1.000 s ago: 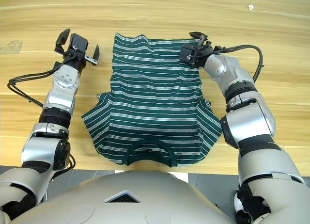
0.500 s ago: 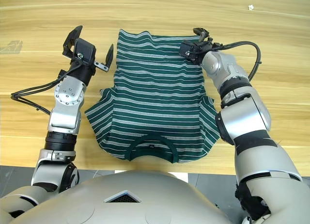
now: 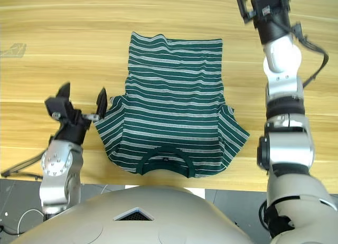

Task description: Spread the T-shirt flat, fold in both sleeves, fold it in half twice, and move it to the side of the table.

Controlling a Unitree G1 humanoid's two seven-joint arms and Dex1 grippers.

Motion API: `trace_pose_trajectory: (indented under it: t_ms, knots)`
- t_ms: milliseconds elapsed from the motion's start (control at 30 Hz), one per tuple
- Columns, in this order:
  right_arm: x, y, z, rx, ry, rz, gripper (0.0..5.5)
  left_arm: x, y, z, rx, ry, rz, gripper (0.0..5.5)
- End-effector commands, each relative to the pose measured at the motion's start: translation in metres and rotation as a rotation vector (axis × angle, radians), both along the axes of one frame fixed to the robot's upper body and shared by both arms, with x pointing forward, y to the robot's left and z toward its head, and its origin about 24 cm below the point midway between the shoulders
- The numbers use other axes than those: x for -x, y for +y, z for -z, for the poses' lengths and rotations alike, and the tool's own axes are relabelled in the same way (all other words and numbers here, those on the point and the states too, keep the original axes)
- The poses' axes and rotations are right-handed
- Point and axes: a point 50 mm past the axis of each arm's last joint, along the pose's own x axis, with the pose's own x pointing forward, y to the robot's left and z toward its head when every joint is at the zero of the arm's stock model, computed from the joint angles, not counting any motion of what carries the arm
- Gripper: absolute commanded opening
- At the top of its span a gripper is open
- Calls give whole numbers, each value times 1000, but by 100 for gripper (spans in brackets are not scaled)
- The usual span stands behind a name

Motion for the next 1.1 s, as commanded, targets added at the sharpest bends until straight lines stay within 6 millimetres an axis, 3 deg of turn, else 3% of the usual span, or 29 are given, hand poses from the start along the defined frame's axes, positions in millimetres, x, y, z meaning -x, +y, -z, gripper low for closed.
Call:
trace_pose_trajectory:
  t_ms: [33, 133, 333, 500, 1100]
  knots:
    - [35, -28, -20, -41, -68, 51, 357, 42, 2, 12, 251, 154, -59, 490]
    - [52, -38, -27, -30, -66, 90, 357, 55, 8, 23, 415, 241, -112, 490]
    - [65, -37, -30, -24, -45, 115, 357, 56, 12, 46, 599, 358, -229, 490]
    - [63, -32, -28, -13, -24, 106, 357, 53, 3, 55, 589, 431, -177, 411]
    - [65, -30, -20, 3, 13, 98, 357, 50, 4, 58, 559, 424, -238, 88]
